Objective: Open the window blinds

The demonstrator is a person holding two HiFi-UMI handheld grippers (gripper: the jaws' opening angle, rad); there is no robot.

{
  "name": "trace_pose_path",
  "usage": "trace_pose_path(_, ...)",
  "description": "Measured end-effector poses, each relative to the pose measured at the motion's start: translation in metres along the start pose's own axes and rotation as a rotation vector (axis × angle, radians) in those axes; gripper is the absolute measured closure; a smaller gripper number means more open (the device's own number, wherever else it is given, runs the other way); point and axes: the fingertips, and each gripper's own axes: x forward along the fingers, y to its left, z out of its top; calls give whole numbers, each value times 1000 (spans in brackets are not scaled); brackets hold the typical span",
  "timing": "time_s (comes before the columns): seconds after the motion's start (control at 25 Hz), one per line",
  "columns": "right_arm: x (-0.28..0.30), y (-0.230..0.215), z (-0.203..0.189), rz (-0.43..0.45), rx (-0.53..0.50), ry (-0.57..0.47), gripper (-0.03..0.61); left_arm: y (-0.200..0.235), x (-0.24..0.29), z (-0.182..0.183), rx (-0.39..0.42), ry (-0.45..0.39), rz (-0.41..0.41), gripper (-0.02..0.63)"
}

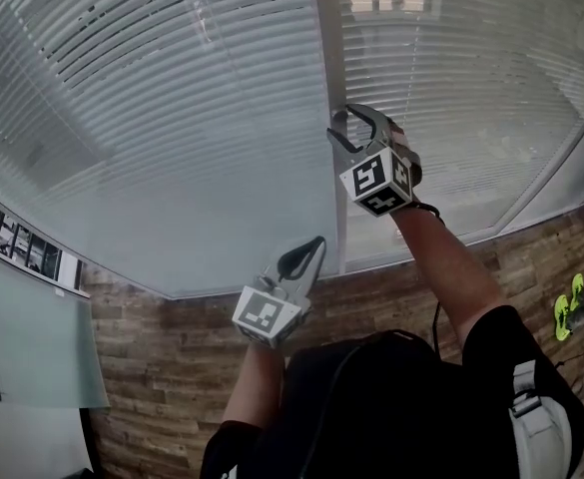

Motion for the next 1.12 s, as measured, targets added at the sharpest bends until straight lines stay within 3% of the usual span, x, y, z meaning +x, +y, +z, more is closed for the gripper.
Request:
trace_pose_path(0.24,8,8,-8,13,-486,110,355,-2,3,-1,-5,1,-8,609)
trace_pose_path(0.52,14,9,-14,33,-640,159,371,-2,-1,-2,0,-5,1,609)
trace_pose_path(0.68,18,12,-16,39,-687,169,398,-2,-4,-1,-15,2,9,609)
trace_pose_path(0.76,19,11,-15,33,-686,172,443,-3,-5,2,-24,4,10,609)
trace_pose_path(0.88,19,10,-15,24,-667,166,445,-3,-7,4,-34,22,14,609)
trace_pose_path(1.12,20,8,-14,8,-467,123,445,-2,-5,-2,-27,21,12,609)
